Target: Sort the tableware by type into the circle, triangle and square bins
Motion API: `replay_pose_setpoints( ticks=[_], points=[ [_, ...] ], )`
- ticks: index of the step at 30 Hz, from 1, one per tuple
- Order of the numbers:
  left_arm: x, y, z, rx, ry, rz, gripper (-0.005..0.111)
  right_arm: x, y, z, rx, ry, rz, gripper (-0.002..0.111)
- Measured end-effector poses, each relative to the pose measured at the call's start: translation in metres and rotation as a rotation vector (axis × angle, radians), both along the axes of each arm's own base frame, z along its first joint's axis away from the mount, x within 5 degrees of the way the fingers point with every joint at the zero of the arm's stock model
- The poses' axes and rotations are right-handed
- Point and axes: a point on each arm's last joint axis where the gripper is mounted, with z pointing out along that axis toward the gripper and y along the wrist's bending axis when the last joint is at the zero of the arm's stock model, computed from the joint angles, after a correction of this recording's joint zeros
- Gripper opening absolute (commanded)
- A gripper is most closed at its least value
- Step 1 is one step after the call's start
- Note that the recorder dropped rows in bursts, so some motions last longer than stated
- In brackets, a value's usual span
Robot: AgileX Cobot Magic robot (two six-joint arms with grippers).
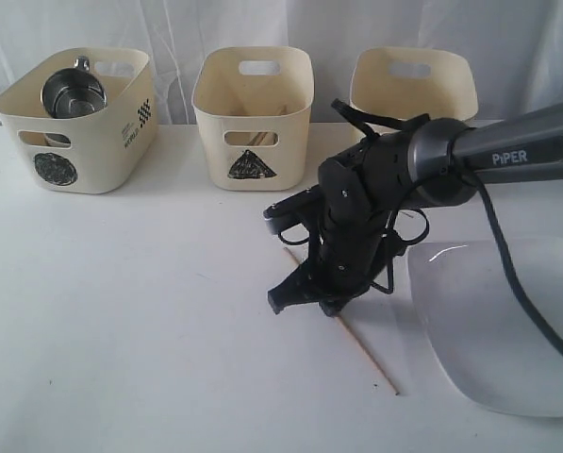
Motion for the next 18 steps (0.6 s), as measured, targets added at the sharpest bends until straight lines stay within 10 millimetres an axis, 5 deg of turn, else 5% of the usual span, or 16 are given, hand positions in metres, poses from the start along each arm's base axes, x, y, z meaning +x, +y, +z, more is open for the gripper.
replay_pose_setpoints(
  ticks=[3,11,18],
  points=[
    [0.0,0.0,0.0,0.0,0.0,0.0,0.0,0.004,0.005,0.013,0.104,-0.076,-0.064,0.0],
    [0.0,0.0,0.0,0.0,0.0,0.0,0.0,0.025,0.002,0.094,0.46,-0.49,-0.22,0.0],
    [0.0,0.0,0.0,0.0,0.0,0.0,0.0,0.039,-0.023,0.119,0.524,-0.667,-0.292,0.0]
  ],
)
